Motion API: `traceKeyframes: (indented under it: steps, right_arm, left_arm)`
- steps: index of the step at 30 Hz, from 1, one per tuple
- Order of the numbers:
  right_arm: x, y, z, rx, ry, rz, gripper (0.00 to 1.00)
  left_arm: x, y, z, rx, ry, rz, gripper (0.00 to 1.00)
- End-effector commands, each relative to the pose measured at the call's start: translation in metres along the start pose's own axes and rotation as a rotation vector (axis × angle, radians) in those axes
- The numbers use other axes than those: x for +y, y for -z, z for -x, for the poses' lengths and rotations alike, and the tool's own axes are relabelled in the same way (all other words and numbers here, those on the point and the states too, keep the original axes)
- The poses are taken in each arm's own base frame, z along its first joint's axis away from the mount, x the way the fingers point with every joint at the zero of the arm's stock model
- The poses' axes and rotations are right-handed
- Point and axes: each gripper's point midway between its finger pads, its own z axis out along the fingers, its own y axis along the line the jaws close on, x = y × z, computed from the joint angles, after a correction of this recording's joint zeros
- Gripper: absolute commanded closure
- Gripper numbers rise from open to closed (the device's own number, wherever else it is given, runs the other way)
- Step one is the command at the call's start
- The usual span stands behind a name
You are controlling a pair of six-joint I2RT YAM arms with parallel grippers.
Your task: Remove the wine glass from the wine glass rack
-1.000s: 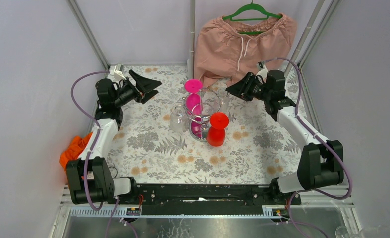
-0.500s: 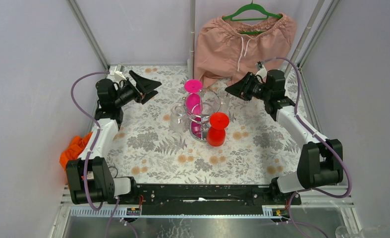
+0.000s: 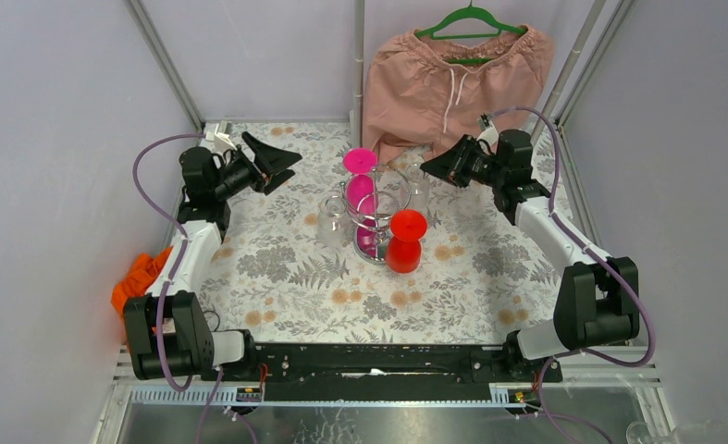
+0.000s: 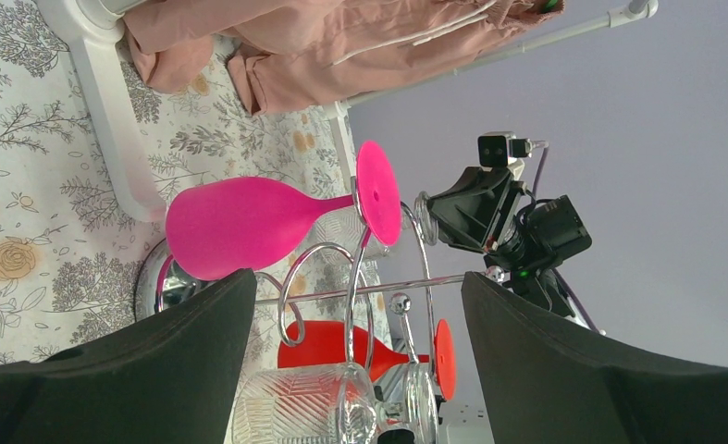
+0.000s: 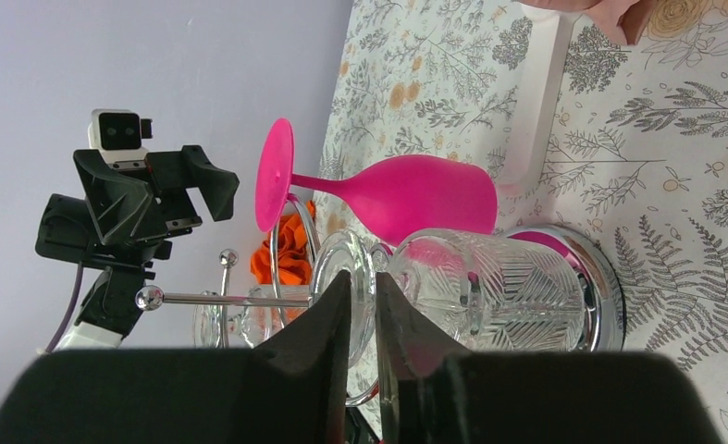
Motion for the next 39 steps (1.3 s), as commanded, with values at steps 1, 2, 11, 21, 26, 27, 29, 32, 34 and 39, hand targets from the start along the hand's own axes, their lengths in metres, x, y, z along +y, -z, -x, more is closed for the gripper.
traceKeyframes:
  steps: [1,2,11,21,26,27,29,32,34,39]
  right_arm:
    - [0.017,-0.001,0.012,-0.023,0.028,0.054,0.87]
    - [0.017,-0.002,0.013,-0.026,0.021,0.052,0.88]
    - [0.017,-0.005,0.015,-0.047,-0.046,0.076,1.00]
    - [0.016,-0.004,0.006,-0.035,-0.131,0.097,1.00]
    - [0.012,-0.005,0.001,-0.026,-0.183,0.113,1.00]
    - [0.012,-0.005,0.000,-0.029,-0.200,0.120,1.00]
    - [0.011,-0.005,-0.002,-0.029,-0.230,0.128,1.00]
    - [0.011,-0.003,-0.002,-0.045,-0.266,0.139,1.00]
    - [0.013,-0.001,-0.002,-0.053,-0.280,0.146,1.00]
    - [0.019,0.002,0.003,-0.073,-0.285,0.151,1.00]
  left_arm:
    - [0.006,0.000,0.003,-0.010,-0.013,0.014,0.11]
    - [0.006,0.000,0.003,-0.009,-0.013,0.014,0.11]
    - [0.010,-0.001,0.001,-0.005,-0.011,0.020,0.11]
    - [0.013,-0.001,0.000,-0.002,-0.007,0.025,0.11]
    - [0.014,-0.001,0.000,-0.002,-0.007,0.027,0.11]
    - [0.014,-0.001,0.000,-0.001,-0.006,0.027,0.11]
    - [0.014,-0.001,0.000,0.000,-0.004,0.027,0.11]
    - [0.015,-0.001,0.000,0.000,-0.004,0.028,0.11]
    - [0.015,-0.001,0.000,0.001,-0.005,0.028,0.11]
    - [0.015,-0.002,0.000,0.004,-0.005,0.028,0.11]
